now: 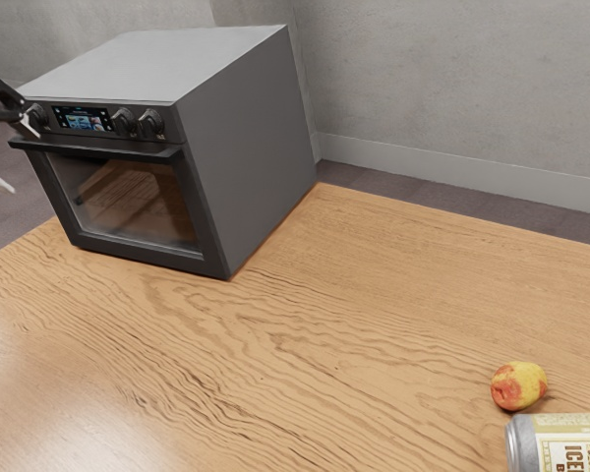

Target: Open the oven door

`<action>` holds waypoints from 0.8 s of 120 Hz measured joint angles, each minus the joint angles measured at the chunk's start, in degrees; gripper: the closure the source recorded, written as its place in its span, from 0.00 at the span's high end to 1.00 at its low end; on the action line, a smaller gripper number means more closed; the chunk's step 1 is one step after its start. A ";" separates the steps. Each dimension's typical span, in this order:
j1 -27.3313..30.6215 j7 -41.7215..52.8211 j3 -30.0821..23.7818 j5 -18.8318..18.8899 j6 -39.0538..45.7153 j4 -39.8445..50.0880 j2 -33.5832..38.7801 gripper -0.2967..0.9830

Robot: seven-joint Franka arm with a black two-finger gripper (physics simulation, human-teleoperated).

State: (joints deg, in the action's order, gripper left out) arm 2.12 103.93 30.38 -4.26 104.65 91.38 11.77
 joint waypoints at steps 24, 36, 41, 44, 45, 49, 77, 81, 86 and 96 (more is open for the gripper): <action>0.89 11.90 3.11 -4.32 0.61 -2.66 -6.48 0.77; 0.56 16.14 3.39 -6.93 1.41 -4.43 -9.16 0.77; 0.70 17.64 3.43 -7.73 1.83 -4.62 -9.99 0.77; 0.90 18.50 3.44 -8.30 2.04 -4.68 -10.60 0.77; 0.98 18.78 3.44 -8.54 2.11 -4.70 -10.81 0.77; 1.25 19.86 3.45 -9.40 2.35 -4.75 -11.52 0.77; 3.01 26.00 3.44 -12.91 3.28 -5.98 -14.05 0.77; 3.63 26.71 3.44 -13.25 3.35 -6.00 -14.08 0.77; 4.70 27.55 3.40 -13.57 3.41 -6.01 -14.27 0.77; 6.78 29.05 3.37 -14.01 3.51 -6.01 -14.69 0.77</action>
State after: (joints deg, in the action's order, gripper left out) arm 8.90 132.99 33.75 -18.26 108.16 85.37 -2.92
